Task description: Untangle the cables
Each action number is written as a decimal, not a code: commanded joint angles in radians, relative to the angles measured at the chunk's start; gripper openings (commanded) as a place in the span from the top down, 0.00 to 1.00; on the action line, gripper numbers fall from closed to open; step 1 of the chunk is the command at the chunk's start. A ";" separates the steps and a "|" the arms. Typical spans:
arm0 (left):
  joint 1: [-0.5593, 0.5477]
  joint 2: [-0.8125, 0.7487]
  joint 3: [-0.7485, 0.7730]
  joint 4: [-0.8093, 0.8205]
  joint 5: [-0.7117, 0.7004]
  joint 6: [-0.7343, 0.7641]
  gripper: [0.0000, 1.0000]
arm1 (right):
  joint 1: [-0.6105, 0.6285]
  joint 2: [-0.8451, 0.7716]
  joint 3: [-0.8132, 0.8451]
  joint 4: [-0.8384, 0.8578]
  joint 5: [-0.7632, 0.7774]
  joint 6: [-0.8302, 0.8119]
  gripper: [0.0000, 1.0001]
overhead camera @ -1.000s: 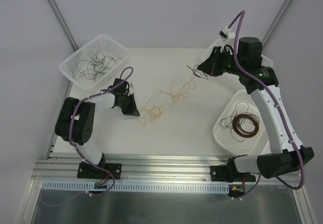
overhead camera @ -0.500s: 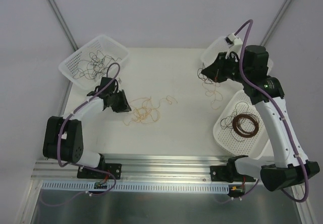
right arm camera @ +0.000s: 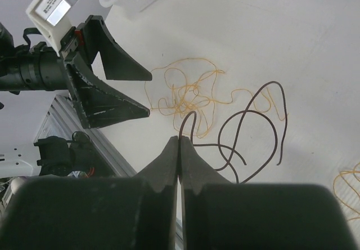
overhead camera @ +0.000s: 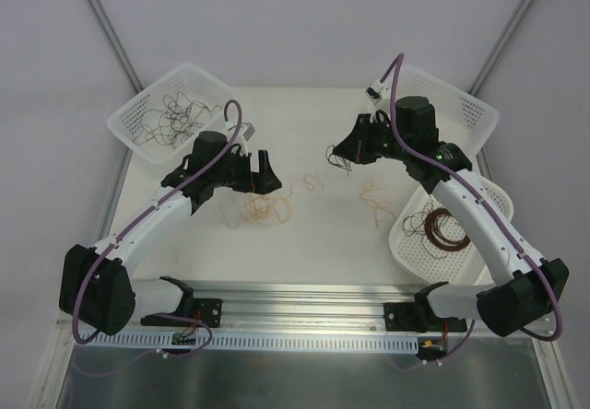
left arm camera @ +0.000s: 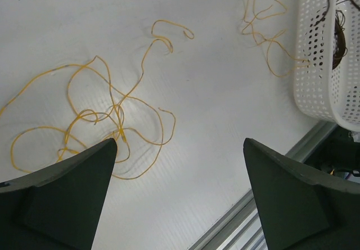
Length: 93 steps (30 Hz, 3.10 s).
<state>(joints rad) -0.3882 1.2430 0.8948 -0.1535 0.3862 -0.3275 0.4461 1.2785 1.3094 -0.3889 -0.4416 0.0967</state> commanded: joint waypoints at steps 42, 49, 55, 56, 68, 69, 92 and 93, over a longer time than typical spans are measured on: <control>-0.020 0.038 -0.003 -0.054 -0.270 0.041 0.01 | -0.414 -0.262 -0.358 -0.348 0.586 -0.006 0.20; -0.020 0.038 -0.023 -0.055 -0.257 0.031 0.01 | -0.291 -0.181 -0.257 -0.234 0.419 -0.092 0.02; -0.018 0.010 -0.048 -0.070 -0.268 0.025 0.01 | -0.196 0.025 -0.151 -0.214 0.320 -0.189 0.00; -0.020 0.004 -0.051 -0.073 -0.274 0.025 0.01 | -0.189 0.094 -0.121 -0.215 0.316 -0.190 0.01; -0.020 -0.060 -0.108 -0.106 -0.299 -0.004 0.01 | -0.156 0.481 0.005 -0.304 0.290 -0.241 0.00; -0.020 -0.060 -0.108 -0.109 -0.300 -0.005 0.01 | -0.156 0.502 0.004 -0.306 0.294 -0.241 0.01; -0.020 -0.002 -0.077 -0.115 -0.294 0.015 0.01 | -0.020 0.598 -0.030 -0.308 0.369 -0.244 0.81; -0.020 -0.004 -0.080 -0.113 -0.294 0.015 0.01 | -0.018 0.587 -0.027 -0.309 0.368 -0.249 0.93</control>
<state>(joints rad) -0.4004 1.2427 0.7883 -0.2695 0.0952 -0.3252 0.4149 1.8946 1.2781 -0.6830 -0.0902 -0.1337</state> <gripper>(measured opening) 0.991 0.132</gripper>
